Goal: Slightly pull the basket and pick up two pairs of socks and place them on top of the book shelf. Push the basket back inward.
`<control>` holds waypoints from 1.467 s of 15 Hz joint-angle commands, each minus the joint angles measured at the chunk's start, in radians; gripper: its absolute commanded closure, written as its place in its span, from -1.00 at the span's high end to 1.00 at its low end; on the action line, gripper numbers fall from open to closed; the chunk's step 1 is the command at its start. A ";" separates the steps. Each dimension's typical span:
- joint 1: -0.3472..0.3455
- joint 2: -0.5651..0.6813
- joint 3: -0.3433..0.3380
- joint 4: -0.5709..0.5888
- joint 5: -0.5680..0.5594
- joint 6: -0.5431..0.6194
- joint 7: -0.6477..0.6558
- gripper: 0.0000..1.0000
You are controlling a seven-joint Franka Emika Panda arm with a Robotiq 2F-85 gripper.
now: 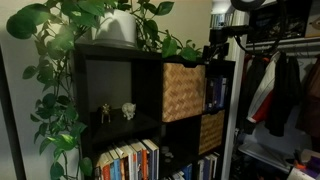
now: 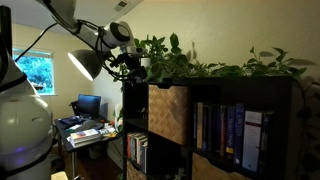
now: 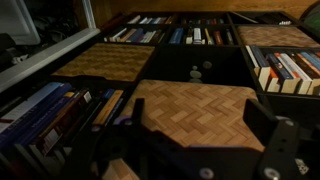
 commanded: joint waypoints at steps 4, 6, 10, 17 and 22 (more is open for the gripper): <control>0.048 0.033 -0.093 0.002 -0.010 0.095 -0.199 1.00; 0.050 0.043 -0.102 0.002 -0.010 0.100 -0.211 1.00; 0.057 0.038 -0.110 -0.007 -0.016 0.119 -0.244 1.00; 0.090 0.039 -0.159 -0.037 -0.009 0.256 -0.471 1.00; 0.126 0.065 -0.204 -0.075 0.003 0.431 -0.662 1.00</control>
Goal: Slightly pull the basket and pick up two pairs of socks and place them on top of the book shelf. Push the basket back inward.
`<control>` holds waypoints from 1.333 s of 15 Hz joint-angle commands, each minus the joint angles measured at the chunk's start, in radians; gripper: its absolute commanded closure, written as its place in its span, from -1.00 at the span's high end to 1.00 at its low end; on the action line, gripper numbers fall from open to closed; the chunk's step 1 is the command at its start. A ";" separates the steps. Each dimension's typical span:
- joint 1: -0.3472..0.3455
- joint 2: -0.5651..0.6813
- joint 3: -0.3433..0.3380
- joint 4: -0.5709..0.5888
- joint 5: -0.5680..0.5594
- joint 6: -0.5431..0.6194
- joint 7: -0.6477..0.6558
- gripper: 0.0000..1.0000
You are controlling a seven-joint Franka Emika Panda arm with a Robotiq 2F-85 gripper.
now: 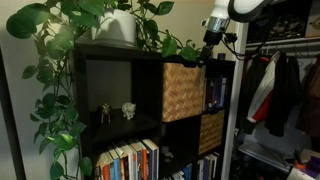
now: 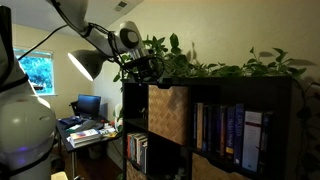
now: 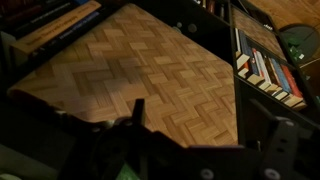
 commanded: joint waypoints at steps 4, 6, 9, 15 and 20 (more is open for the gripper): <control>0.080 0.049 -0.083 -0.058 0.018 0.228 -0.233 1.00; 0.091 0.070 -0.093 -0.065 0.018 0.277 -0.282 1.00; 0.111 0.098 -0.110 -0.075 0.022 0.351 -0.368 1.00; 0.119 0.132 -0.123 -0.082 0.002 0.474 -0.460 1.00; 0.108 0.144 -0.130 -0.087 -0.019 0.532 -0.509 1.00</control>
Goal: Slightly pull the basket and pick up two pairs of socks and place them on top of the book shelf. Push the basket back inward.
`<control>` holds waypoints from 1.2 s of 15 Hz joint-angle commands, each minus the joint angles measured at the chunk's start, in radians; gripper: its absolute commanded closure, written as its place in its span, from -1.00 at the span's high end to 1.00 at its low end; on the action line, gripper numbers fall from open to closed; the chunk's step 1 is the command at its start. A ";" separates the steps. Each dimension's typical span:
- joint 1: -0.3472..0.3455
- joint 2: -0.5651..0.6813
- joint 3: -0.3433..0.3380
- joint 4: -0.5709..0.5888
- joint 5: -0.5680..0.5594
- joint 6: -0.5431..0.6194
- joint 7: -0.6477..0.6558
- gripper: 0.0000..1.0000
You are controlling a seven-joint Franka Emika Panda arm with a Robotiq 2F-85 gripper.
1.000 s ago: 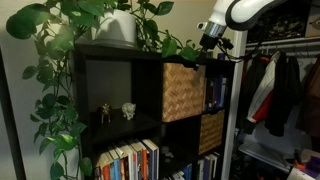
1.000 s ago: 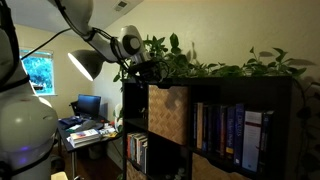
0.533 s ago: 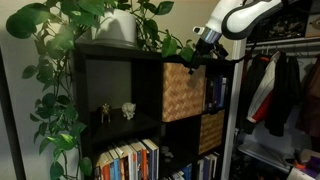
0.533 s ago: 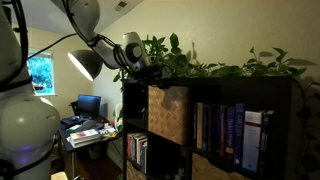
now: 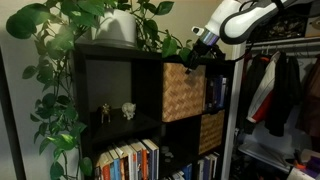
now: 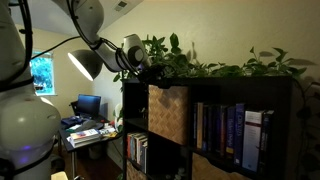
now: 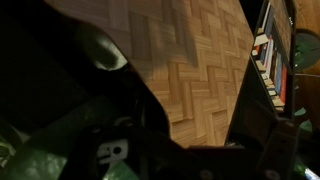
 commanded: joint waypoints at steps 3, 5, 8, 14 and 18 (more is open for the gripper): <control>-0.005 0.021 -0.029 -0.021 -0.050 0.090 -0.057 1.00; 0.007 0.039 -0.044 -0.025 -0.040 0.118 -0.087 1.00; 0.009 0.055 -0.045 -0.038 -0.022 0.150 -0.120 1.00; 0.050 0.016 -0.072 -0.051 0.060 0.099 -0.225 1.00; 0.105 -0.020 -0.110 -0.055 0.201 -0.021 -0.348 1.00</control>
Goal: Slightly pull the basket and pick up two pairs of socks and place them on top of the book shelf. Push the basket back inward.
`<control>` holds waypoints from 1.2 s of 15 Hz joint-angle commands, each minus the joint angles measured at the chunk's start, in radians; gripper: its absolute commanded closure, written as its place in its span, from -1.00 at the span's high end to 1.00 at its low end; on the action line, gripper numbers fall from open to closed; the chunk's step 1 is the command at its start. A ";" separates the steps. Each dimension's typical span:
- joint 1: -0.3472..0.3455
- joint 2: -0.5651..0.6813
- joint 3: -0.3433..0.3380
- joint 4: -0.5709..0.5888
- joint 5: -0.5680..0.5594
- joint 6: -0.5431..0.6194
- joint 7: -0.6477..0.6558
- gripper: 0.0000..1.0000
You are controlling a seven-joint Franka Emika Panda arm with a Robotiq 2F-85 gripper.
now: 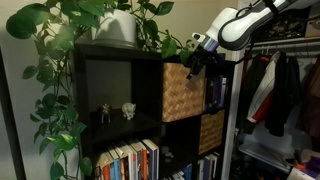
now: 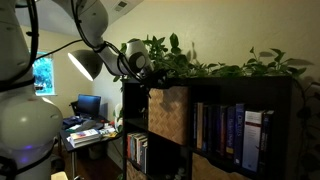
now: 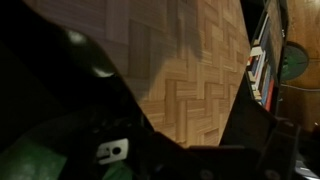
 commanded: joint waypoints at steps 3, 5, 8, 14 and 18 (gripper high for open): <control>0.040 -0.088 -0.044 -0.003 0.121 -0.205 -0.116 1.00; 0.024 -0.107 -0.034 0.003 0.108 -0.256 -0.101 1.00; 0.021 -0.135 -0.029 0.007 0.112 -0.325 -0.087 1.00; 0.017 -0.199 -0.002 0.007 0.105 -0.498 -0.015 1.00; 0.017 -0.219 0.013 0.009 0.102 -0.527 0.040 1.00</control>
